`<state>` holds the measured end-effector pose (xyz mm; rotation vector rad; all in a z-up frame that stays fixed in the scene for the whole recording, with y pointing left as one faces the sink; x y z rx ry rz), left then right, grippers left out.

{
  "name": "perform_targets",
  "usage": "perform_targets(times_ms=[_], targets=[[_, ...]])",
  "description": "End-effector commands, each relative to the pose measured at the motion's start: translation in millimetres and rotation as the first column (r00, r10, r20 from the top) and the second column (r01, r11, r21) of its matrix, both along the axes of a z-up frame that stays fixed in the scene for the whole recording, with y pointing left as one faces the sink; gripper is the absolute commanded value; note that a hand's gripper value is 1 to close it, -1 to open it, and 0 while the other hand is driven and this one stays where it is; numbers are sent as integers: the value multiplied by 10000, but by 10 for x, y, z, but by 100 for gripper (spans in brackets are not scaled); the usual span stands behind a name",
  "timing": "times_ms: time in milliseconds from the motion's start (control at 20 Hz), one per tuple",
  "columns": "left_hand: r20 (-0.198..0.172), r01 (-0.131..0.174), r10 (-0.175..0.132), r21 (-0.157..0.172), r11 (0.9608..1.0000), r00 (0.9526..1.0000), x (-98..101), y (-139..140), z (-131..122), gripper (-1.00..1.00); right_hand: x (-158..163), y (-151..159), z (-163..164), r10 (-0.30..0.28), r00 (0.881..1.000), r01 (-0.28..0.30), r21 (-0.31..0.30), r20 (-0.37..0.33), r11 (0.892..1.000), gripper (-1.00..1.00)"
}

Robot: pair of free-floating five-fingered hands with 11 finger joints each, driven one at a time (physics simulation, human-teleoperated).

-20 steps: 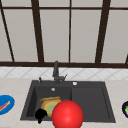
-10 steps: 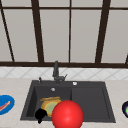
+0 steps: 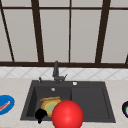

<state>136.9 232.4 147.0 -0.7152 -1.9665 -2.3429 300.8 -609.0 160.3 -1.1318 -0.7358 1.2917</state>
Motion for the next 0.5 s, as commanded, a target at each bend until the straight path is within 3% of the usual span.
perform_targets(times_ms=[0, 300, 450], targets=[[0, 0, 0, 0, 10000, 10000, 0, 0, 0, 0, 83, 269, -3, -202, 9998, 202, -152, 2, 9997, -100], [0, 0, 0, 0, 10000, 10000, 0, 0, 0, 0, 230, 633, -43, -144, 9969, 71, -939, -770, 9956, -100], [0, 0, 0, 0, 10000, 10000, 0, 0, 0, 0, 383, 757, -82, -540, 9954, 432, -1326, -790, 9902, -100]])
